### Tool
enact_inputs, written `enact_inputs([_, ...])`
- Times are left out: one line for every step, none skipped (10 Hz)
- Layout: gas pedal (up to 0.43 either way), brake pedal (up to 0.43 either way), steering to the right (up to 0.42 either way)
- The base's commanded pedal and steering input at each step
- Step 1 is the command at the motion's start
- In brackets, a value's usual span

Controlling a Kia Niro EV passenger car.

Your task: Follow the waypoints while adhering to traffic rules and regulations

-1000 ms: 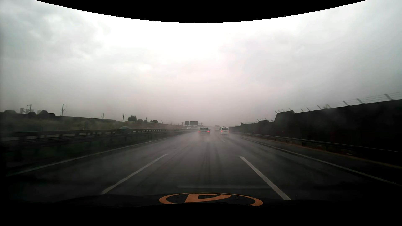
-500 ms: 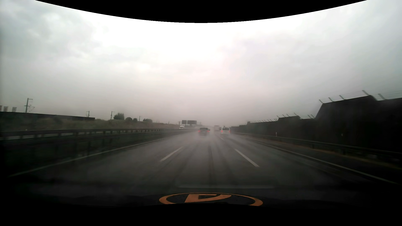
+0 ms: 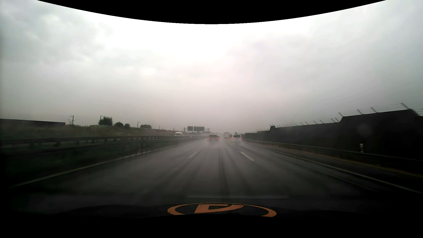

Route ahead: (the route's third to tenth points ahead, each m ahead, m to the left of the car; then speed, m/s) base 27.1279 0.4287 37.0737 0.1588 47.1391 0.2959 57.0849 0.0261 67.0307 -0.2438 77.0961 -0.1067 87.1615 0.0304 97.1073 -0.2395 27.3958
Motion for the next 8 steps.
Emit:
enact_inputs([0.209,0.000,0.004])
enact_inputs([0.209,0.000,0.004])
enact_inputs([0.220,0.000,0.003])
enact_inputs([0.220,0.000,0.001])
enact_inputs([0.220,0.000,0.000])
enact_inputs([0.220,0.000,0.000])
enact_inputs([0.220,0.000,0.000])
enact_inputs([0.220,0.000,-0.001])
